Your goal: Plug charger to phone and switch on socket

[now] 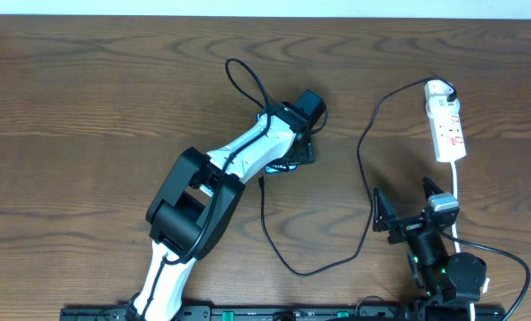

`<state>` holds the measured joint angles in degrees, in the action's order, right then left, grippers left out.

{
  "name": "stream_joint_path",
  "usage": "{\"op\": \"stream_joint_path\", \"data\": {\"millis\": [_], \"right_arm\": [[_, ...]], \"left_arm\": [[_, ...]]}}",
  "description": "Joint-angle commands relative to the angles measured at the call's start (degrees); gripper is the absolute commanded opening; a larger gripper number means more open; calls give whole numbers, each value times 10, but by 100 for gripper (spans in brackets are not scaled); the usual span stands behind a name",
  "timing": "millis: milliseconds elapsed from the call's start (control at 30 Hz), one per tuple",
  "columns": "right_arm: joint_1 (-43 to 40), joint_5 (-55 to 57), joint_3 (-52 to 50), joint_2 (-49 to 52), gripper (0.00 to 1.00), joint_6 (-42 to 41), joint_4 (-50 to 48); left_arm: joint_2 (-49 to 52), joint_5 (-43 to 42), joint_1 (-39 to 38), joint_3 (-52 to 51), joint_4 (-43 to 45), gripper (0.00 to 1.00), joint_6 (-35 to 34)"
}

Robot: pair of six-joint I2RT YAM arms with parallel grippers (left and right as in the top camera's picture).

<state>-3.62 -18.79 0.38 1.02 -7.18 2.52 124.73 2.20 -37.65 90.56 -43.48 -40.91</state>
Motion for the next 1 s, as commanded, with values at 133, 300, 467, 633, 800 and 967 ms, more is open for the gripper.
{"op": "stream_joint_path", "data": {"millis": [133,300,467,633,800,967], "right_arm": [[3,-6,-1,-1,99,-5,3],[3,-6,-1,-1,99,-5,3],[3,-6,-1,-1,99,-5,3],[3,-6,-1,-1,99,-5,3],[3,-6,-1,-1,99,-5,3],[3,-7,-1,-1,99,-5,3]], "left_arm": [[26,-3,2,-4,-16,89,-19],[37,-3,2,-4,-25,87,-27],[37,-3,2,-3,-25,81,-27],[37,-3,2,-3,-25,78,-28],[37,-3,2,-3,-25,74,-28],[37,-3,2,-3,-25,71,-28]]}}
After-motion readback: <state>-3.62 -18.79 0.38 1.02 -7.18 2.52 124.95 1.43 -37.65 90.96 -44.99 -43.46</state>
